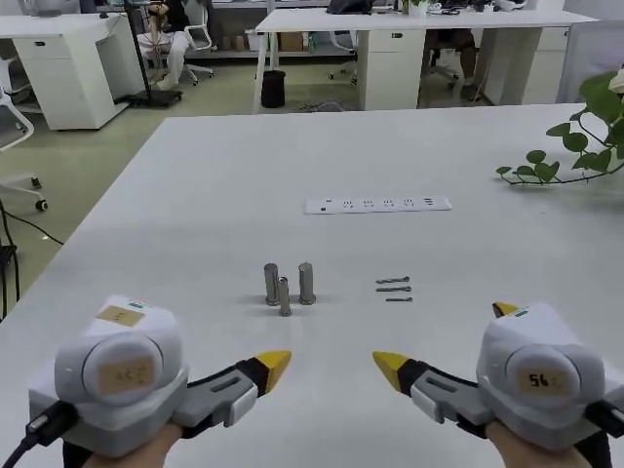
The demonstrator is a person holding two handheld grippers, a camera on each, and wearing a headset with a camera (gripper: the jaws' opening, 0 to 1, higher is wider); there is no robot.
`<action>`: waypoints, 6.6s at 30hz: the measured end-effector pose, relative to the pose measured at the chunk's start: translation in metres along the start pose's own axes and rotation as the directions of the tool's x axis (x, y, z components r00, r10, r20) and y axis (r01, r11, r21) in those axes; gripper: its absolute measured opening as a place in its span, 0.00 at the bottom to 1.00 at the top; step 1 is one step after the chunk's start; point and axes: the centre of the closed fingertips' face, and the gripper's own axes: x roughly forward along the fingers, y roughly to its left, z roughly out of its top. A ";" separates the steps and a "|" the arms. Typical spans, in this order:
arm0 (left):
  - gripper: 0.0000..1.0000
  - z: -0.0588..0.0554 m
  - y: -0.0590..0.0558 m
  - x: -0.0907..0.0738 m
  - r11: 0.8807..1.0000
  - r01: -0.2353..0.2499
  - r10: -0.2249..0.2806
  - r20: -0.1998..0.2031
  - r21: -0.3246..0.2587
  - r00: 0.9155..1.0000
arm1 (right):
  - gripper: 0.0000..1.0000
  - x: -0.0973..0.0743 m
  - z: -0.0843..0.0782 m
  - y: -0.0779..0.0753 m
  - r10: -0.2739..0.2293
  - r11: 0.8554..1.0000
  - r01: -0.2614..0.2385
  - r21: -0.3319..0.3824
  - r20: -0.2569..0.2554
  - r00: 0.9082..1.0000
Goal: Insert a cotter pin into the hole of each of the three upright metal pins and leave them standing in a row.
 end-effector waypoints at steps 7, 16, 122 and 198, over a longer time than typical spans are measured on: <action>0.96 -0.005 0.003 0.003 1.000 0.000 0.001 -0.011 0.003 1.000 | 0.87 0.000 -0.004 -0.002 -0.007 1.000 0.007 0.009 -0.016 1.000; 0.81 -0.007 0.011 0.015 1.000 0.003 -0.003 -0.003 0.001 1.000 | 0.84 -0.001 -0.001 0.001 0.010 1.000 -0.010 0.009 -0.005 1.000; 0.06 -0.032 -0.074 0.148 0.943 0.329 -0.323 -0.087 0.056 0.942 | 0.78 0.009 -0.020 0.020 0.135 0.990 -0.130 0.061 -0.093 0.986; 0.89 -0.021 -0.056 0.083 0.950 0.312 -0.308 -0.117 0.019 0.944 | 0.18 0.077 0.003 -0.014 0.363 0.841 -0.481 -0.248 -0.399 0.842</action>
